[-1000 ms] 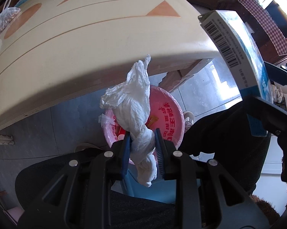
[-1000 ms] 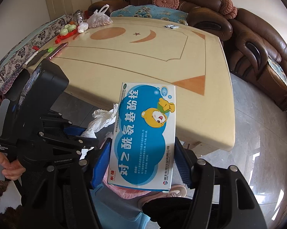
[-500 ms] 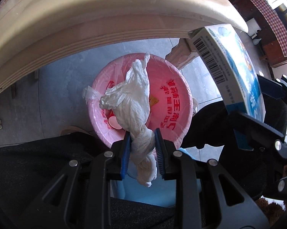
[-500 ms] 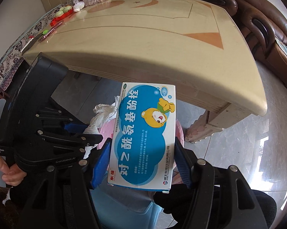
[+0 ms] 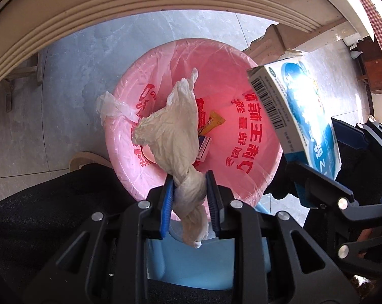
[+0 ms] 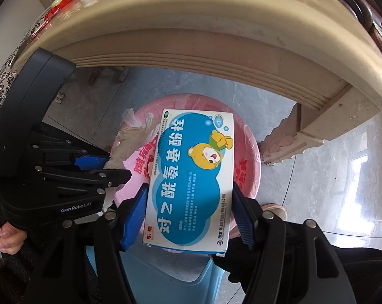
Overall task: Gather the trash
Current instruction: 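Lift the tissue with left tool while right tool lifts the medicine box, carrying both over the pink bin, then open left tool to drop the tissue while right tool drops the medicine box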
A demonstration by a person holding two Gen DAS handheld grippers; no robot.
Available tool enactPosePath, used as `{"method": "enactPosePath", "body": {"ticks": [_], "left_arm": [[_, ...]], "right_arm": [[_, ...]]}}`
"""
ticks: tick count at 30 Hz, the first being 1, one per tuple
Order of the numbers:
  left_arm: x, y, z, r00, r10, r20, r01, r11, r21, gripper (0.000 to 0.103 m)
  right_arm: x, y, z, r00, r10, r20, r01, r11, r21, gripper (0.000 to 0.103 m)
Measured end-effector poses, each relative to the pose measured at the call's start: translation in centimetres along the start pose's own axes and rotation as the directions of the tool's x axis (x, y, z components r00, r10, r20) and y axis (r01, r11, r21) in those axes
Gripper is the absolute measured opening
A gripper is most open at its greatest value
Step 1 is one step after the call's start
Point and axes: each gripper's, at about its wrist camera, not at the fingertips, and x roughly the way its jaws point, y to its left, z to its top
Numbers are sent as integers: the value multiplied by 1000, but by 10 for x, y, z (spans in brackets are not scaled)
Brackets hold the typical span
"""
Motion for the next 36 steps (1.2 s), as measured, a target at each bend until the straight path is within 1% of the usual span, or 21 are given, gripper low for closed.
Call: {"method": "enactPosePath", "body": {"ticks": [3,7,13,15,17,20,24,27,31,33,34,36], "left_arm": [[14,6,4,999,0,-33,-1,1000,-22,25],[27,5,9,997,-7,-71,5,1000,-26,25],[47,9,20,993,-52,-107,44,996,-73,25],[54,11,23,991,-59,-121,48,995,-91,25],[60,14,25,989,-61,-132,47,993,-108,25],[66,17,28,987,-72,-144,54,991,-123,25],[78,23,32,985,-50,-166,28,990,-137,25],[86,25,34,981,-64,-185,35,988,-153,25],[86,28,36,982,-59,-179,29,986,-163,25],[83,29,37,985,-49,-167,21,985,-168,33],[80,29,37,987,-38,-157,10,985,-173,35],[79,29,37,988,-26,-153,-1,985,-172,45]], "right_arm": [[17,-4,4,1000,8,-25,-8,1000,15,61],[37,-8,7,998,20,-53,-19,1000,24,61],[60,-14,14,996,25,-81,-22,999,34,61],[68,-16,15,996,11,-89,-8,999,32,61],[74,-20,15,994,26,-102,-21,999,50,61],[81,-23,16,993,26,-113,-19,998,54,61],[83,-21,16,992,23,-120,-18,999,46,61],[83,-22,16,992,29,-124,-21,998,61,61],[83,-22,16,991,30,-132,-22,998,60,61],[82,-22,16,992,22,-126,-15,998,59,61],[82,-22,16,992,20,-129,-13,998,54,62],[82,-20,16,991,20,-130,-13,999,53,62]]}}
